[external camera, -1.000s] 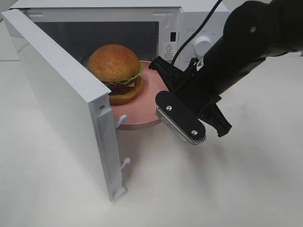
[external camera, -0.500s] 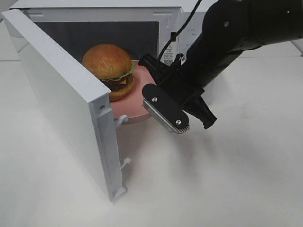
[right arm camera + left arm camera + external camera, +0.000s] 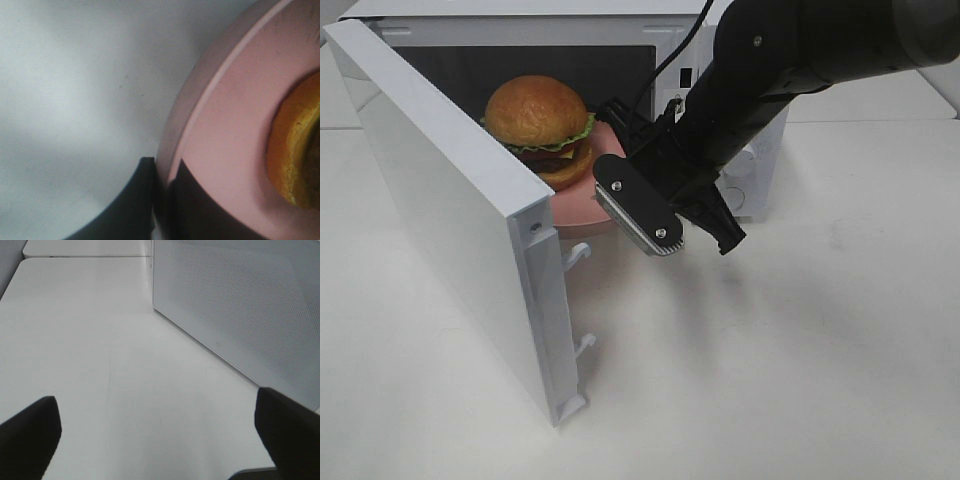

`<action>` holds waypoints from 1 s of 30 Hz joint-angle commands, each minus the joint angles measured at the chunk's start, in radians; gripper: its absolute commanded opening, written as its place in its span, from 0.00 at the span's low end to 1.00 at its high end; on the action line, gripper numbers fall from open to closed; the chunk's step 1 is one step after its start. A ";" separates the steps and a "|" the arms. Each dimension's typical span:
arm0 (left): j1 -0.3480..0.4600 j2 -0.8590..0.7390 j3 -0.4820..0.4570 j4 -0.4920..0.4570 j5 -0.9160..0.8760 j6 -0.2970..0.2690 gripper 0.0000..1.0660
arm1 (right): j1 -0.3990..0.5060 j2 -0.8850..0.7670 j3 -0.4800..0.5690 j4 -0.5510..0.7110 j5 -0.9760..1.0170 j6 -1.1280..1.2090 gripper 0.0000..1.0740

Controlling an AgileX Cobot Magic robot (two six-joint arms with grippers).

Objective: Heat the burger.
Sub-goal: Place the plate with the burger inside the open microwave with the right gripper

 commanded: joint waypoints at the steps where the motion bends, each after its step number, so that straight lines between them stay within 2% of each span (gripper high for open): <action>1: -0.005 -0.015 0.000 -0.008 -0.014 -0.001 0.92 | -0.004 0.001 -0.037 0.010 -0.051 0.030 0.00; 8: -0.005 -0.015 0.000 -0.008 -0.014 -0.001 0.92 | -0.004 0.050 -0.113 -0.040 -0.048 0.094 0.00; 23: -0.005 -0.015 0.000 -0.008 -0.014 -0.001 0.92 | 0.000 0.151 -0.241 -0.047 -0.029 0.141 0.00; 30: -0.005 -0.015 0.000 -0.008 -0.014 -0.001 0.92 | 0.000 0.197 -0.324 -0.102 -0.027 0.211 0.00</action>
